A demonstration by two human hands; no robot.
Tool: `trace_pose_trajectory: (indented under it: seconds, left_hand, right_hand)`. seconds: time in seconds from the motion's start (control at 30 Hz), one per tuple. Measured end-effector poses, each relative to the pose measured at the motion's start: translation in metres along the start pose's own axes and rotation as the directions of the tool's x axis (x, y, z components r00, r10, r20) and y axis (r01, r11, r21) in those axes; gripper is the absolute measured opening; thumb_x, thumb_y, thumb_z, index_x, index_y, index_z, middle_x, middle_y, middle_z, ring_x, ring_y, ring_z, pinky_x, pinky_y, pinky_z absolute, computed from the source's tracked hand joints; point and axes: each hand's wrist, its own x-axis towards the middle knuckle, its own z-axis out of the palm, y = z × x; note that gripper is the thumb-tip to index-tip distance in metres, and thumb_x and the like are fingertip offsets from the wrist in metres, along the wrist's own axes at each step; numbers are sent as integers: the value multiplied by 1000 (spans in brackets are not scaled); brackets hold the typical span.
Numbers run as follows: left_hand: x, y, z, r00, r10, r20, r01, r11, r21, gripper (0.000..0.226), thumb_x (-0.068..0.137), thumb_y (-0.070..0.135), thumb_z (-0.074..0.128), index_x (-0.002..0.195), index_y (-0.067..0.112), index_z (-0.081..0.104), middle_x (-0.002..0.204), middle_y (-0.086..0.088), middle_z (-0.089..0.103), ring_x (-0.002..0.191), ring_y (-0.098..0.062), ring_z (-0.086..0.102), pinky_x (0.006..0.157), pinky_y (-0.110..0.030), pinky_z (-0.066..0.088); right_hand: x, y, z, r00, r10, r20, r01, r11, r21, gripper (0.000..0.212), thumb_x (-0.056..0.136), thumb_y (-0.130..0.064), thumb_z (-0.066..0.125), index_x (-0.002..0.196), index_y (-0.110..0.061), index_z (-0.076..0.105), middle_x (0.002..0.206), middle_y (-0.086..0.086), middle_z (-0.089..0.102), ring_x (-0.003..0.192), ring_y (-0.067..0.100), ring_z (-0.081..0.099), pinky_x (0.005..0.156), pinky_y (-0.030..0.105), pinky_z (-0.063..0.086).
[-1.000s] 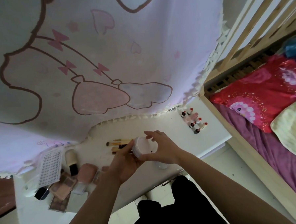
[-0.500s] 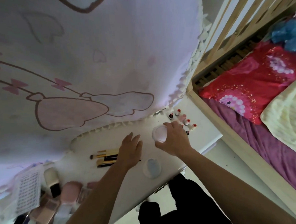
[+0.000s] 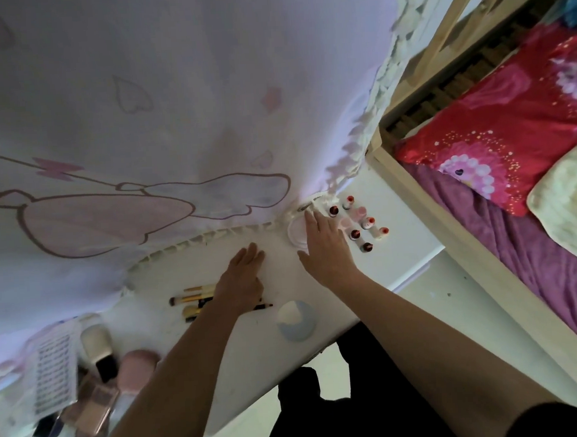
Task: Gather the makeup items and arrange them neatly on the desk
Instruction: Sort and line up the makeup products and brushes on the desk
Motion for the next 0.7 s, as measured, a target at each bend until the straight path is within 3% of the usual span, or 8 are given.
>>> trace_pose_trajectory:
  seconds: [0.1,0.2,0.27,0.37,0.47,0.6,0.7]
  left_hand:
    - [-6,-3,0,999,23,-41,-25,999,-49,63,97,7,36,156,20,17,165,7,0,151,-13,3,120,-36,21]
    - [-13,-6,5,993,38,-108,-47,995,-87,61,97,3,36,155,17,23,165,5,5,151,-12,6,121,-34,16]
    - [-16,-6,7,995,59,-87,-64,996,-57,63,96,3,38,155,16,21,165,0,1,151,-15,3,122,-32,12]
    - [-21,-5,10,997,58,-45,-59,998,-3,65,96,7,41,156,16,19,165,-5,-3,152,-22,1,122,-33,11]
    - [-28,0,12,999,38,-24,-36,998,52,64,96,13,42,156,20,20,165,-9,-3,151,-27,2,121,-39,18]
    - [-36,15,21,998,55,-27,-50,989,140,65,97,19,43,156,22,16,164,-11,-5,151,-29,2,118,-40,20]
    - [-36,30,29,996,81,-27,-76,986,148,65,97,20,39,157,22,12,164,-9,-7,151,-28,1,121,-41,16]
  right_hand:
    - [-29,-2,4,988,-93,-120,86,994,-60,68,83,-42,70,139,-12,46,140,12,47,118,32,53,91,43,48]
    - [-63,-8,13,982,-118,145,125,991,-43,78,81,-71,55,138,-20,45,133,6,44,111,28,53,89,42,48]
    - [-80,-11,23,954,-119,274,149,985,-89,93,69,-80,59,139,-23,40,130,7,40,109,28,49,88,42,47]
    - [-92,-17,38,943,-135,303,184,973,-139,94,67,-70,69,143,-29,34,131,8,37,109,30,46,88,42,46]
    - [-92,-15,36,960,-60,272,87,992,-87,81,74,-58,69,143,-30,36,128,8,38,110,29,48,88,39,46]
    - [-94,1,17,987,128,102,-145,973,177,77,71,-54,69,137,-27,41,121,3,44,109,26,54,89,36,49]
    - [-93,16,4,956,288,-60,-248,899,362,71,72,-50,69,130,-21,40,120,-2,51,109,20,55,88,32,47]
